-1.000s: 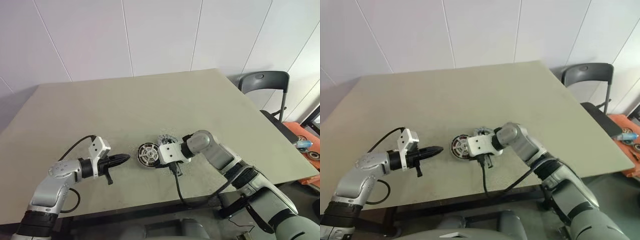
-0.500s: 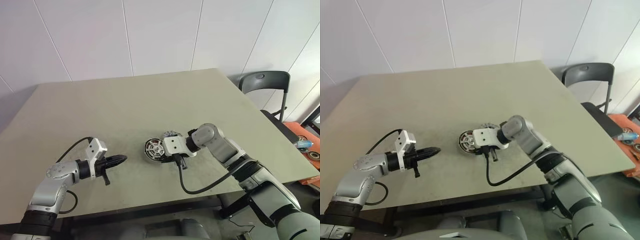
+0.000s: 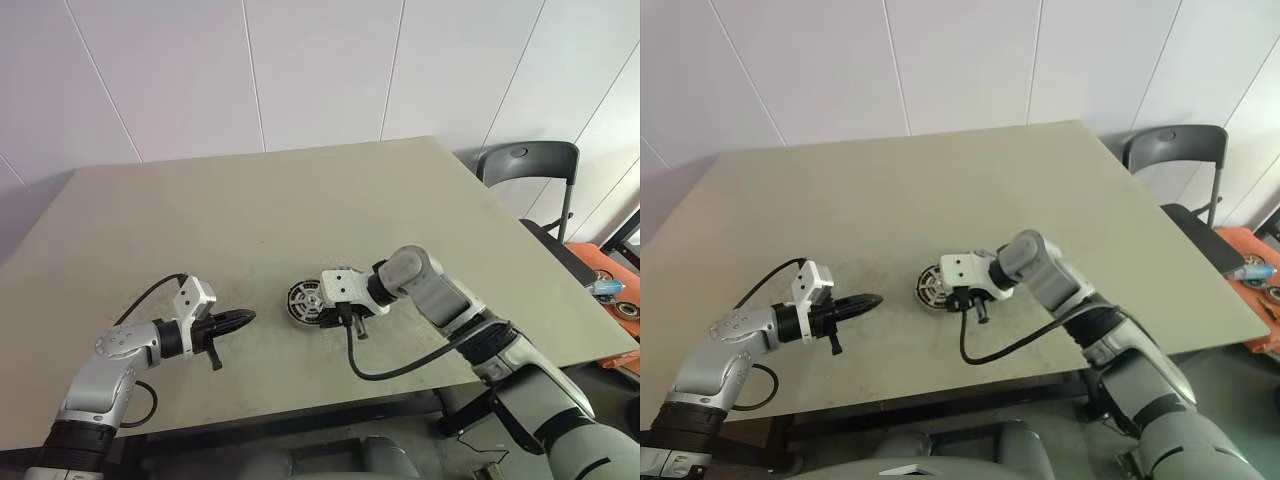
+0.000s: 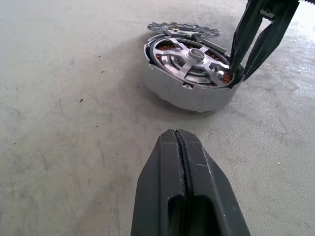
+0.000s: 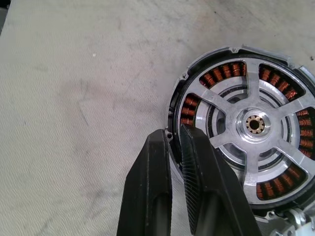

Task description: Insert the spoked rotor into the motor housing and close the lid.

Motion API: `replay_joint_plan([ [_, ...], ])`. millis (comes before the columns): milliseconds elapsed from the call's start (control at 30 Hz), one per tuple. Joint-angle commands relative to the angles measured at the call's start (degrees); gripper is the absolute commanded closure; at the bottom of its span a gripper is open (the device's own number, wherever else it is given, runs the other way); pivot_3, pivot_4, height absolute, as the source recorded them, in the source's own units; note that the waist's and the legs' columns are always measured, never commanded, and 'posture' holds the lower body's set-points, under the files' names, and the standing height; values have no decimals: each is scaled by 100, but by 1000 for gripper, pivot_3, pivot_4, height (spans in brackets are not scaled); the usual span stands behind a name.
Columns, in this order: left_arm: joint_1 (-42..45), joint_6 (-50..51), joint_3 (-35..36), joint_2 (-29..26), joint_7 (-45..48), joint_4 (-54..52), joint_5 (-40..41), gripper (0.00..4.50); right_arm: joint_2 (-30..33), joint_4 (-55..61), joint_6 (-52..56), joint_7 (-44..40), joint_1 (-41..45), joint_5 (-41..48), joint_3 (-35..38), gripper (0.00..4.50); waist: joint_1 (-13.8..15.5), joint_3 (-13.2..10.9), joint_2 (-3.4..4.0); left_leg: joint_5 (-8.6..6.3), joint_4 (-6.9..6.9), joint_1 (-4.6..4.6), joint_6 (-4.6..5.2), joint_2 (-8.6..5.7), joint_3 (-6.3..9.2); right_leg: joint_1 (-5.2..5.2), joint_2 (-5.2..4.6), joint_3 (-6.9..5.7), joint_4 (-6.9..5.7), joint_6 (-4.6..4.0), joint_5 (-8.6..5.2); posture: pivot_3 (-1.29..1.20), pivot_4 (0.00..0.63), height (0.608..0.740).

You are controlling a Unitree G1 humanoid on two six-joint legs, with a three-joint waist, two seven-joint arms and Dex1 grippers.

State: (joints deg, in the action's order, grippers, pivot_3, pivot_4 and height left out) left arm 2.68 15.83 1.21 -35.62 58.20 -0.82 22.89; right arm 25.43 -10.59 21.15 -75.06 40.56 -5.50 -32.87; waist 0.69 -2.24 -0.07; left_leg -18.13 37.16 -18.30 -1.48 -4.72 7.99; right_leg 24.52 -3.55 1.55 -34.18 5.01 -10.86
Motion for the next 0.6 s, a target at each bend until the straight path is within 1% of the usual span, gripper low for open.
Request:
replay_joint_plan([
  [33,40,-102,90,-44,0,-77,-26,4500,-161,261,389,59,-32,69,-22,4462,-3,0,0,0,0,0,0,0,0,0,0,0,0,0,0,0,0,740],
  [200,-2,-99,61,-2,-53,-135,-37,4500,-588,-97,883,446,89,140,160,4462,-90,2,-3,0,0,9,0,10,-5,-1,8,0,-8,-4,2,0,0,740],
  [267,-21,-75,45,15,-94,-197,-34,4500,-652,-223,933,505,117,138,200,4462,-153,2,-2,0,1,15,-1,26,-6,-4,24,-1,-8,-5,3,0,0,740],
  [367,-39,-47,40,26,-137,-253,-32,4500,-666,-410,907,535,130,142,232,4462,-170,1,-2,0,2,25,-1,49,-11,-8,49,-1,-9,-19,11,0,0,740],
  [433,-52,-30,44,36,-170,-291,-25,4500,-589,-411,820,469,97,152,198,3712,-164,0,1,0,2,36,-1,58,-11,-17,67,-1,-10,-26,15,0,0,740],
  [600,-30,-35,61,30,-167,-259,-1,4500,-586,-457,921,571,126,302,386,2145,-154,-1,2,0,2,41,-1,62,-10,-18,77,-3,-14,-34,20,0,0,740],
])
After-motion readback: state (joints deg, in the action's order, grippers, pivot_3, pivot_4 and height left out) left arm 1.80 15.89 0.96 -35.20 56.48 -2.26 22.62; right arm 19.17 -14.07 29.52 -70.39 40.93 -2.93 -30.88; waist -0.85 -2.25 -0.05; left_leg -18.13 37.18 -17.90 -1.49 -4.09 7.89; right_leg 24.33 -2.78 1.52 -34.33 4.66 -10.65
